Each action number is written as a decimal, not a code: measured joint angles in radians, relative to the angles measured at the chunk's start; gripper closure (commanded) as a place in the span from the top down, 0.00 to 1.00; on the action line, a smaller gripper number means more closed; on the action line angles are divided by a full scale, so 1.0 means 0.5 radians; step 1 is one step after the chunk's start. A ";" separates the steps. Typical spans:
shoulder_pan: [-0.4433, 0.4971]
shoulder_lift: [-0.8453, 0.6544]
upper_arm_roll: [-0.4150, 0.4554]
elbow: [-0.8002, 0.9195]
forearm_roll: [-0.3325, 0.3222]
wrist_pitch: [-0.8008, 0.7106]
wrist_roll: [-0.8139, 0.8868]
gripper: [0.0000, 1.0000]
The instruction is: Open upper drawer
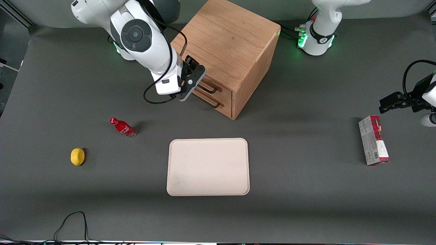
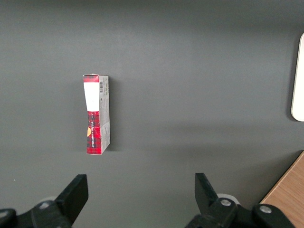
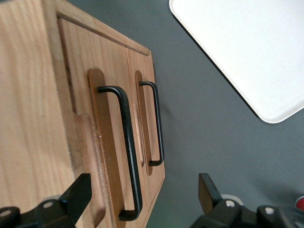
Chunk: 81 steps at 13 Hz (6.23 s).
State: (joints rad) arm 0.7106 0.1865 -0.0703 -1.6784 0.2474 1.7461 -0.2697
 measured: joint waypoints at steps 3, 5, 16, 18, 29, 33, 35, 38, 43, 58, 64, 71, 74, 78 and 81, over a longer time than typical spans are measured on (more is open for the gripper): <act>0.008 -0.006 0.000 -0.125 0.000 0.111 -0.018 1.00; 0.050 -0.009 0.000 -0.180 0.000 0.179 -0.021 1.00; 0.068 -0.052 -0.019 -0.367 0.000 0.373 -0.081 1.00; 0.068 -0.052 -0.026 -0.382 0.000 0.409 -0.101 1.00; 0.075 -0.046 -0.024 -0.535 -0.017 0.594 -0.129 1.00; 0.041 -0.010 -0.036 -0.470 -0.051 0.632 -0.154 1.00; 0.003 0.055 -0.044 -0.383 -0.053 0.632 -0.169 1.00; -0.032 0.135 -0.051 -0.303 -0.054 0.632 -0.183 1.00; -0.141 0.173 -0.063 -0.265 -0.055 0.627 -0.298 1.00; -0.307 0.307 -0.078 -0.003 -0.137 0.419 -0.381 1.00; -0.387 0.389 -0.080 0.115 -0.201 0.391 -0.406 1.00; -0.505 0.529 -0.081 0.327 -0.207 0.303 -0.519 1.00; -0.547 0.572 -0.083 0.386 -0.208 0.301 -0.580 1.00; -0.581 0.607 -0.081 0.427 -0.208 0.272 -0.608 1.00; -0.582 0.608 -0.078 0.477 -0.208 0.205 -0.608 1.00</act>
State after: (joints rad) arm 0.4199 0.4907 -0.1093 -1.4402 0.1434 1.8484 -0.5737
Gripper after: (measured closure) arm 0.000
